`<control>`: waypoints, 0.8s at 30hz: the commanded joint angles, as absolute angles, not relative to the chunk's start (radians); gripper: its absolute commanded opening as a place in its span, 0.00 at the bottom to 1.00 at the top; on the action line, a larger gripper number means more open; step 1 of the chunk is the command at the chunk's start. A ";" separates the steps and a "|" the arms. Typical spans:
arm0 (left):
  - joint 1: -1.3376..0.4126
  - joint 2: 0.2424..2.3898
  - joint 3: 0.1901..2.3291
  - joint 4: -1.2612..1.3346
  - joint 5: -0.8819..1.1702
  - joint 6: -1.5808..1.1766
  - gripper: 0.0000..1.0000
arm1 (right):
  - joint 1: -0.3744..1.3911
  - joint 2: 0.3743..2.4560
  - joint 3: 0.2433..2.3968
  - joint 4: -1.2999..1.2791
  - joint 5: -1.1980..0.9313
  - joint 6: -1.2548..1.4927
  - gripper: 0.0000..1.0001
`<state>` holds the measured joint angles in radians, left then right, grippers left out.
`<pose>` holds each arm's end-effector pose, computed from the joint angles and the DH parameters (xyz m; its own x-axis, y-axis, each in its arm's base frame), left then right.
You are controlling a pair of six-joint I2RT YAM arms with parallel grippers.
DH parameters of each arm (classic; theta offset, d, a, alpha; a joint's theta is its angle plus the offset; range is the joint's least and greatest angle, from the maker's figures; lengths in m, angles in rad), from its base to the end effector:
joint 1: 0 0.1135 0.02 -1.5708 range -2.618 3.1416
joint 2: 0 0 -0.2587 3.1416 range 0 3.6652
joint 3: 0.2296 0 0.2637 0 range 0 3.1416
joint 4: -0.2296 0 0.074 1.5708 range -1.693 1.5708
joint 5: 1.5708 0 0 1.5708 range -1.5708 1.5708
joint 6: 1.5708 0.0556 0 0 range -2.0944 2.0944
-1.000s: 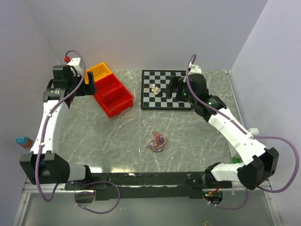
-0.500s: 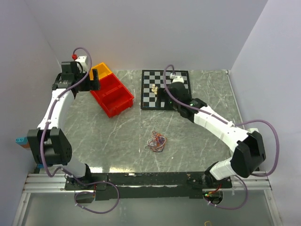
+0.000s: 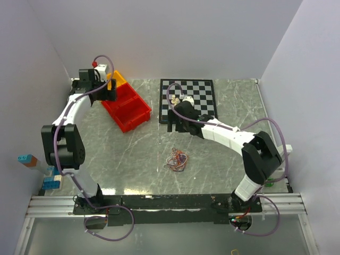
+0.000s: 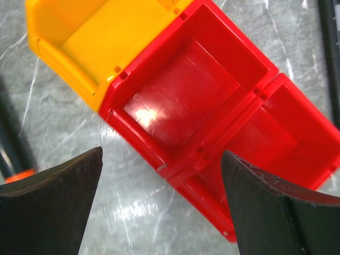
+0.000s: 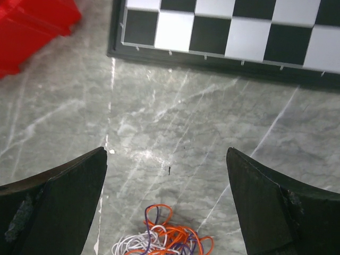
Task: Untangle the cables
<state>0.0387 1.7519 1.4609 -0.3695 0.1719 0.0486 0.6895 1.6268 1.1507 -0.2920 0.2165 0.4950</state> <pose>0.4315 0.0072 0.2728 -0.6076 0.0244 -0.7939 0.1265 0.9897 -0.0665 0.3027 0.2341 0.2183 -0.7102 0.0157 -0.7038 -0.1872 0.9595 0.2103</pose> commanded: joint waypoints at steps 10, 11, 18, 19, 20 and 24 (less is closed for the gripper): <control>-0.034 1.872 1.451 -0.210 0.158 0.144 0.91 | 0.761 1.726 1.146 -0.408 0.226 0.672 0.97; -0.040 1.858 1.416 -0.181 0.144 0.144 0.91 | 0.764 1.733 1.143 -0.402 0.198 0.673 0.96; -0.084 1.844 1.325 -0.135 0.100 0.205 0.88 | 0.825 1.747 1.134 -0.454 0.124 0.709 0.90; -0.087 1.844 1.319 -0.132 0.092 0.210 0.87 | 0.836 1.741 1.128 -0.463 0.121 0.713 0.89; -0.090 1.842 1.312 -0.130 0.086 0.215 0.86 | 0.844 1.735 1.118 -0.468 0.118 0.718 0.89; -0.100 1.810 1.260 -0.115 0.078 0.222 0.84 | 0.888 1.692 1.071 -0.477 0.112 0.735 0.86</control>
